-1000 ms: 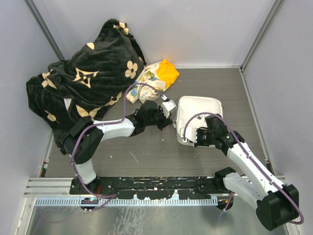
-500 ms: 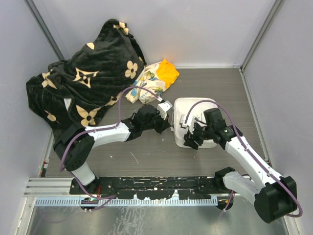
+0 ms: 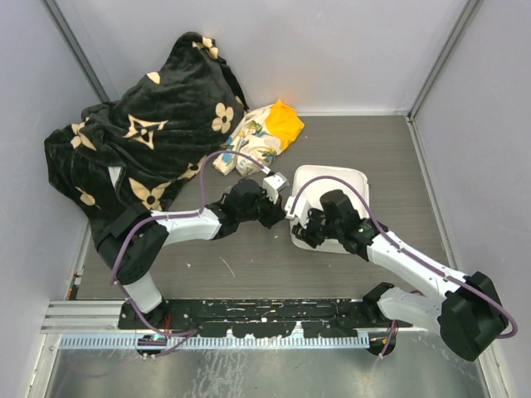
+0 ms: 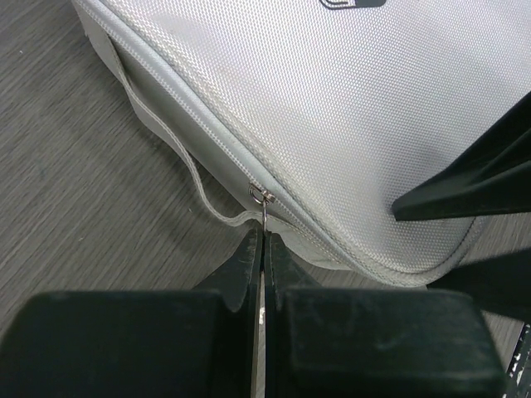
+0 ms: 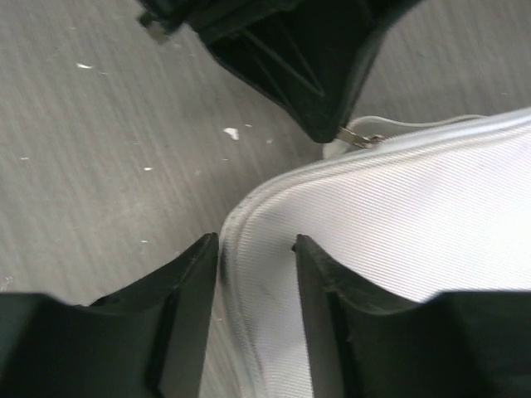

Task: Organize the medicine kit
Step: Zip the medicine box at the center of the board.

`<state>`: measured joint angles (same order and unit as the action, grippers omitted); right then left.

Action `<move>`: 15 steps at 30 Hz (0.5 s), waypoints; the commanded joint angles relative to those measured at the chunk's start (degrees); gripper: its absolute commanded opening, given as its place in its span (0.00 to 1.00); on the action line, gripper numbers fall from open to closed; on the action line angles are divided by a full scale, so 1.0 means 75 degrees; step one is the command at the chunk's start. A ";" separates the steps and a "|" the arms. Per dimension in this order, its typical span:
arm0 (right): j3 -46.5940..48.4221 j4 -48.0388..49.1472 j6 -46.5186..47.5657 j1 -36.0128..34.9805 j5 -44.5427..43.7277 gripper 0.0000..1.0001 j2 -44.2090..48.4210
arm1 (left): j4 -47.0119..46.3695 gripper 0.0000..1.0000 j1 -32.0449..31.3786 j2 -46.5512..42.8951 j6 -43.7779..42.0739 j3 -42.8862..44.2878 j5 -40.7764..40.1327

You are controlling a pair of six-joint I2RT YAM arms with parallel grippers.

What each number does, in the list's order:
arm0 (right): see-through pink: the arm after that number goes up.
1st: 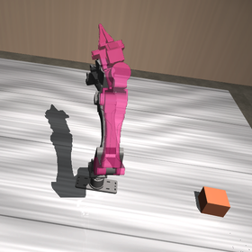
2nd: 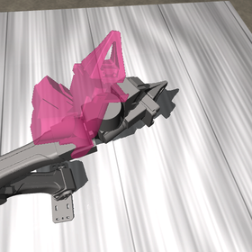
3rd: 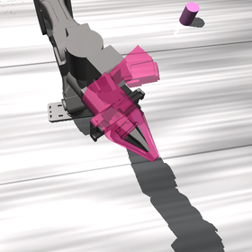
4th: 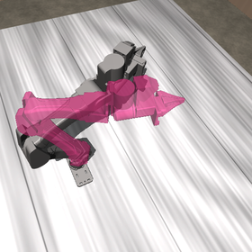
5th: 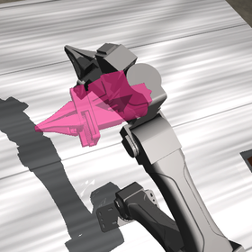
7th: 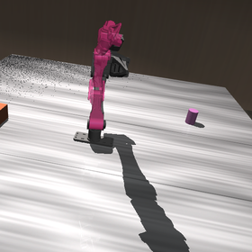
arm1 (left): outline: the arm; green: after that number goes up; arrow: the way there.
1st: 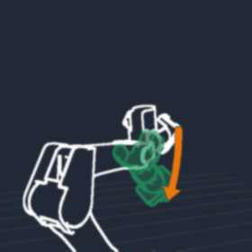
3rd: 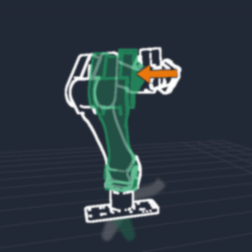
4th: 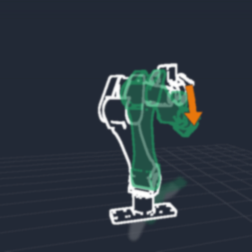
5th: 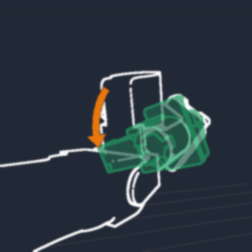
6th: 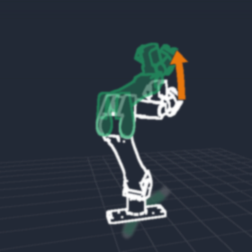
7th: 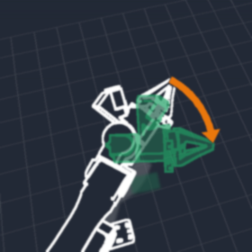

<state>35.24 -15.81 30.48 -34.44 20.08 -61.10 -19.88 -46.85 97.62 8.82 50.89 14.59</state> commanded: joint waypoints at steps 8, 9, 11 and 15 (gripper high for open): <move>-0.0574 -0.0161 0.1356 0.0036 -0.1887 0.07 0.1169 | -0.0983 0.00 0.0129 -0.0081 -0.0167 -0.0321 0.0374; -0.0574 -0.0381 0.1506 0.0090 -0.1787 0.03 0.1329 | -0.0982 0.00 0.0129 -0.0104 -0.0222 -0.0326 0.0286; -0.0566 -0.0906 0.1806 0.0293 -0.1506 0.01 0.1600 | -0.0957 0.00 0.0123 -0.0156 -0.0366 -0.0329 0.0060; -0.0425 -0.1977 0.2328 0.0687 -0.0967 0.01 0.1929 | -0.0757 0.00 0.0096 -0.0185 -0.0783 -0.0224 -0.0510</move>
<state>30.72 -21.32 42.87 -32.62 13.96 -49.47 -26.44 -46.89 97.65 7.25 49.28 16.29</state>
